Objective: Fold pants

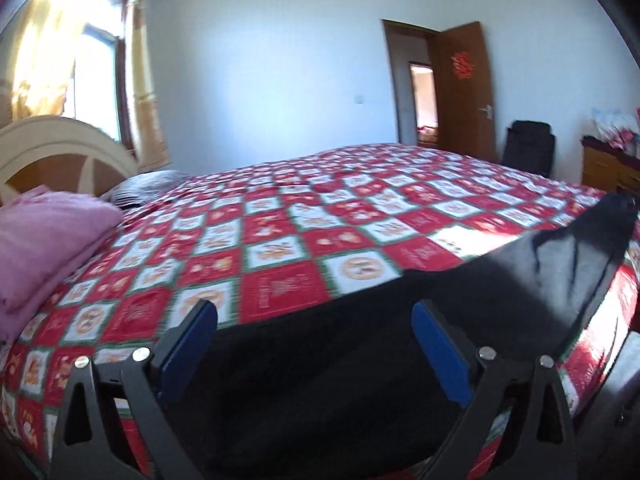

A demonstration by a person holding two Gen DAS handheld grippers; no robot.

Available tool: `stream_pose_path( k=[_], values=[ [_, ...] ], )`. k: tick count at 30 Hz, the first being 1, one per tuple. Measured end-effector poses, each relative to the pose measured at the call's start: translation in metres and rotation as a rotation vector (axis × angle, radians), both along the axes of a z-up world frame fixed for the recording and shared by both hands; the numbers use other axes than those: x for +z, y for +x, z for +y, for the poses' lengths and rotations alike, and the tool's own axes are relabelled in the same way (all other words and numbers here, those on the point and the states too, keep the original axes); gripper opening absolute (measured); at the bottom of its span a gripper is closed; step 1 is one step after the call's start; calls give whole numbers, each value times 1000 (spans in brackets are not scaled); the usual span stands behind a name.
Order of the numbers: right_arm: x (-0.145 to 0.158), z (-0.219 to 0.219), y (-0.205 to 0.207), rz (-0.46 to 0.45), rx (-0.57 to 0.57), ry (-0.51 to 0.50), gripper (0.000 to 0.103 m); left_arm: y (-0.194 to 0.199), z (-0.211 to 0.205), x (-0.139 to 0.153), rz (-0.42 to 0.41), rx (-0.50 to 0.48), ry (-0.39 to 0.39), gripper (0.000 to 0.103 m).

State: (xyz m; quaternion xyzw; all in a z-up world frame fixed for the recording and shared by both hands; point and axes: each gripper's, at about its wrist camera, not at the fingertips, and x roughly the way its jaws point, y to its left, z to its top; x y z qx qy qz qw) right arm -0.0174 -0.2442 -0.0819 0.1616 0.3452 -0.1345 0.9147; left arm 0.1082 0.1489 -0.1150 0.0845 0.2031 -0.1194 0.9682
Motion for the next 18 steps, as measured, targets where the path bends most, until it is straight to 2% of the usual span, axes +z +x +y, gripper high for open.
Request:
stream_pose_path(
  k=[2, 4, 9, 11, 12, 13, 14, 16, 18],
  values=[
    [6, -33, -20, -39, -121, 61, 42, 2, -11, -7, 18, -18, 11, 100],
    [8, -57, -27, -53, -178, 85, 42, 4, -15, -15, 52, -44, -20, 100],
    [3, -89, -22, -85, -215, 155, 42, 8, -15, -34, 104, -38, 0, 100],
    [-1, -91, -11, -85, -206, 164, 33, 11, -4, -43, 135, -9, -3, 100],
    [-3, -92, -7, -79, -204, 163, 13, 12, 1, -47, 152, 4, -13, 100],
    [-4, -94, -4, -71, -202, 160, 5, 13, 7, -53, 168, 25, -25, 100],
    [-3, -93, -1, -70, -199, 151, 5, 16, 17, -59, 191, 45, -45, 100],
    [2, -88, -5, -79, -184, 121, 5, 13, 27, -63, 179, 42, -77, 100],
    [11, -82, -12, -93, -172, 98, 5, 11, 29, -64, 172, 34, -64, 101]
  ],
)
